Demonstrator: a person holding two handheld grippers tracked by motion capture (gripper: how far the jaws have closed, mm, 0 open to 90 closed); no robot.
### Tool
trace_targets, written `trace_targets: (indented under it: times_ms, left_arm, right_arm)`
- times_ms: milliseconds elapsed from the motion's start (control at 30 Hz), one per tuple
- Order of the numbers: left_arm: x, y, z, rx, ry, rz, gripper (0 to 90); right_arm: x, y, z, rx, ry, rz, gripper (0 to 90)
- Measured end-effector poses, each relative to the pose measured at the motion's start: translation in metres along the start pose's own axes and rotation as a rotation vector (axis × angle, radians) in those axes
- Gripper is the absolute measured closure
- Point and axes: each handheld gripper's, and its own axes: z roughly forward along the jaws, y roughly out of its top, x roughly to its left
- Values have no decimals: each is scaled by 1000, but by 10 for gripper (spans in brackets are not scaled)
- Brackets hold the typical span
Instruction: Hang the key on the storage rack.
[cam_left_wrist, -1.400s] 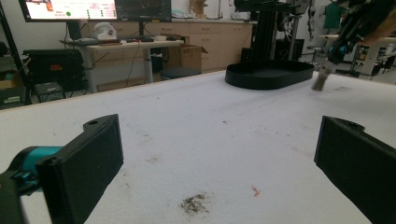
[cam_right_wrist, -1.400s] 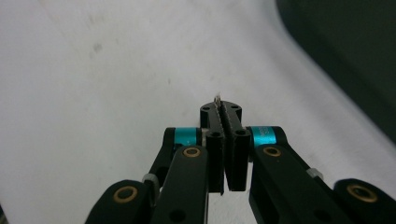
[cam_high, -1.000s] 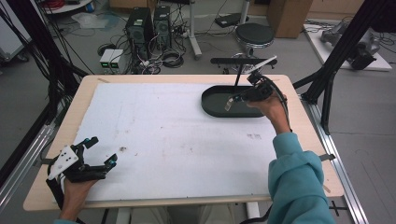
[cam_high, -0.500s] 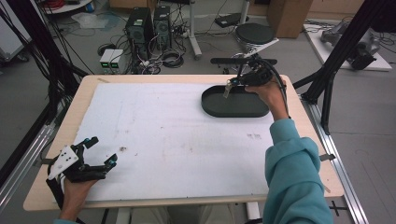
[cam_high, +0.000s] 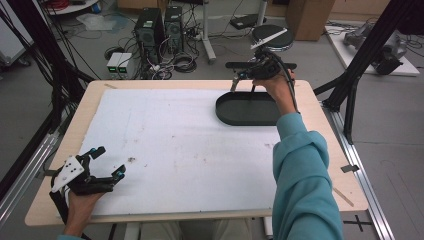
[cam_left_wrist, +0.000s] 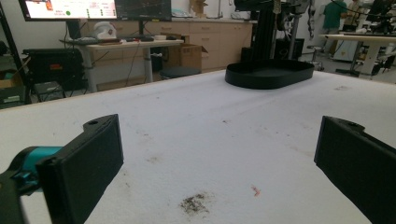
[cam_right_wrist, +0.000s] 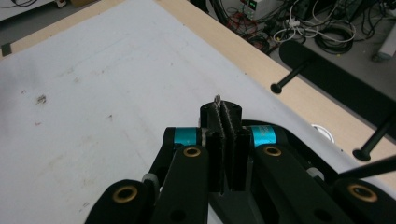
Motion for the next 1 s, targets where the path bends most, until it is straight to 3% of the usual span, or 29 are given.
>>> trace_targets:
  times_ms: [267,667,1000]
  left_arm:
    - [0,0,0,2,1,1,17]
    - [0,0,0,4,2,0,17]
    - [-1,0,0,3,1,-5,17]
  right_arm:
    - [-1,9,15,13,-34,-11,891]
    - [-9,7,27,25,-110,26,890]
    - [-13,6,33,38,-128,35,890]
